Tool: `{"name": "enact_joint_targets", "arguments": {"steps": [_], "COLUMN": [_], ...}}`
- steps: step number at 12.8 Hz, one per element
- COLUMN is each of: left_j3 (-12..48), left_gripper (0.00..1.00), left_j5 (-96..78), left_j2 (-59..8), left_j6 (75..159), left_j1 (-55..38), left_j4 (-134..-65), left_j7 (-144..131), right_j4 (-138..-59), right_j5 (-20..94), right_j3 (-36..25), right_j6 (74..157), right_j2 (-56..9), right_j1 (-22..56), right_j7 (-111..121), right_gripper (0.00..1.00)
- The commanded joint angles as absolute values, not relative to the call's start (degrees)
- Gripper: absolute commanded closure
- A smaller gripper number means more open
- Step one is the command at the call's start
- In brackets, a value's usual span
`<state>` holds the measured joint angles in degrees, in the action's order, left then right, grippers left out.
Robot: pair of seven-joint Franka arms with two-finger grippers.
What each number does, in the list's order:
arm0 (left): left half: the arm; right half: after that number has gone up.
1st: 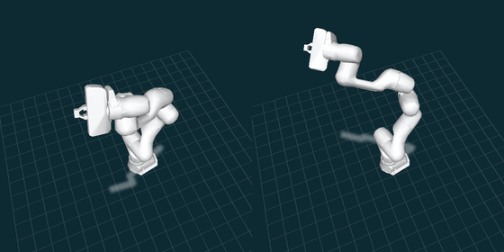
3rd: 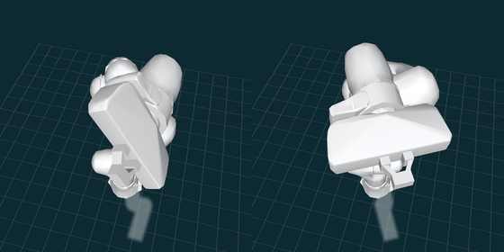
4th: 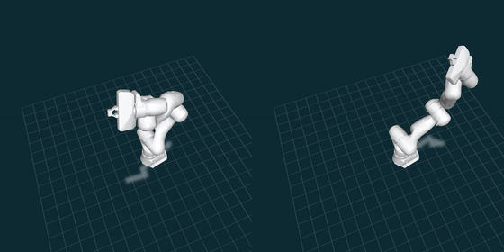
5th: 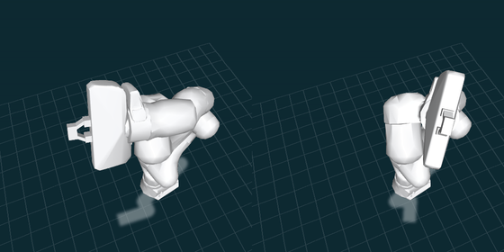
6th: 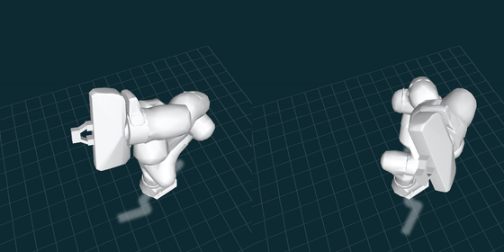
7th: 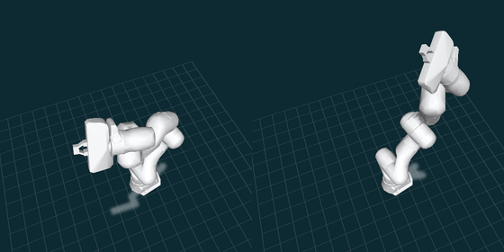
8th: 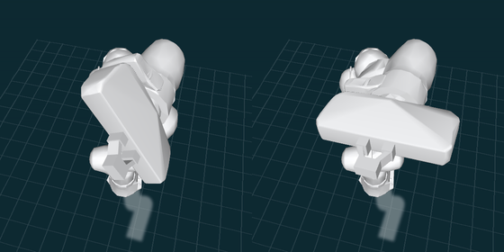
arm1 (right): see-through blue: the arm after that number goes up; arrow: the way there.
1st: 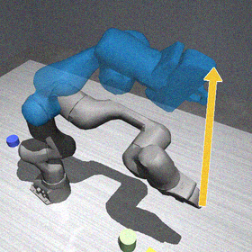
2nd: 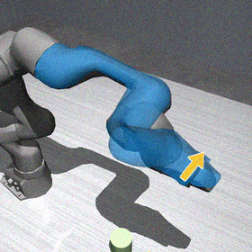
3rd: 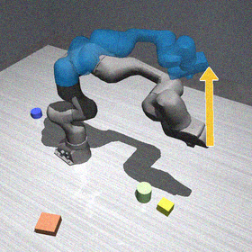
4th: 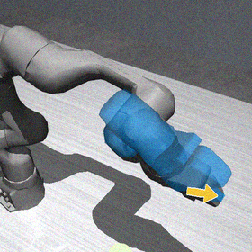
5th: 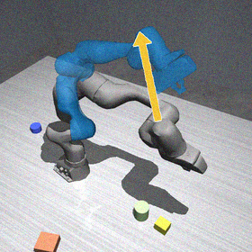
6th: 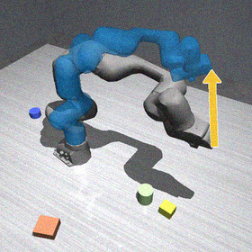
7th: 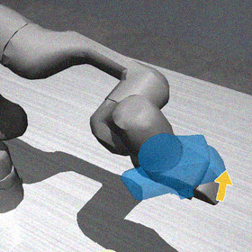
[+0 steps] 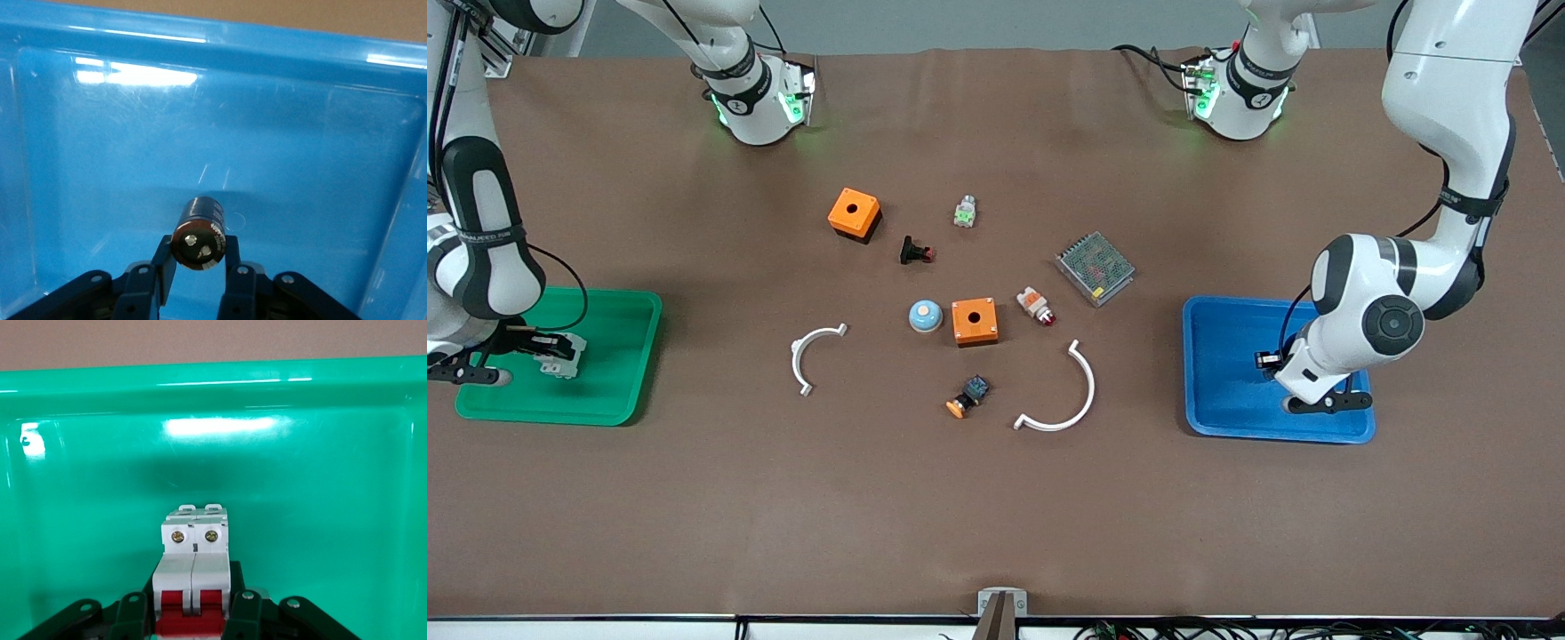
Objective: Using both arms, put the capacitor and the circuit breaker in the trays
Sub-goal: 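Lower the capacitor into the blue tray while the right gripper releases the breaker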
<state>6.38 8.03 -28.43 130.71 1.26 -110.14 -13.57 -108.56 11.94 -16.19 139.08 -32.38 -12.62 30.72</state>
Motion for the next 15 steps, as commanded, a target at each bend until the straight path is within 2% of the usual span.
{"name": "enact_joint_targets", "arguments": {"steps": [1,3,4,8,9,11,12,15], "left_j3": [6.94,6.94,6.94,6.94,6.94,6.94,6.94,7.12], "left_gripper": [0.69,0.68,0.68,0.63,0.56,0.2,0.14,0.1], "left_j5": [9.23,9.14,9.14,9.14,9.14,9.14,9.14,9.14], "left_j2": [-27.68,-28.3,-28.39,-28.48,-28.48,-28.39,-28.13,-24.89], "left_j6": [131.92,132.1,132.19,132.19,132.19,132.19,132.01,129.56], "left_j1": [1.93,2.02,2.02,2.29,2.29,2.29,2.2,2.11], "left_j4": [-111.97,-112.06,-112.06,-112.32,-112.32,-112.24,-112.24,-111.8], "left_j7": [-13.1,-13.1,-13.1,-13.1,-13.1,-13.01,-13.01,-12.83], "right_j4": [-107.75,-107.75,-107.67,-106.35,-106.09,-103.55,-101.1,-94.41], "right_j5": [13.62,13.62,13.62,13.54,13.36,13.01,12.92,12.4], "right_j3": [-15.12,-15.21,-15.12,-15.21,-15.21,-15.29,-15.38,-15.56], "right_j6": [139.83,139.83,139.75,138.96,138.78,134.24,129.77,119.82], "right_j2": [-33.05,-33.05,-33.05,-32.78,-32.35,-31.12,-30.68,-30.06], "right_j1": [-13.8,-13.62,-13.62,-13.01,-12.66,-11.69,-11.25,-8.89], "right_j7": [32.26,32.26,32.17,32.17,32.08,31.73,31.47,28.49], "right_gripper": [0.93,0.38,0.0,0.0,0.0,0.0,0.0,0.0]}}
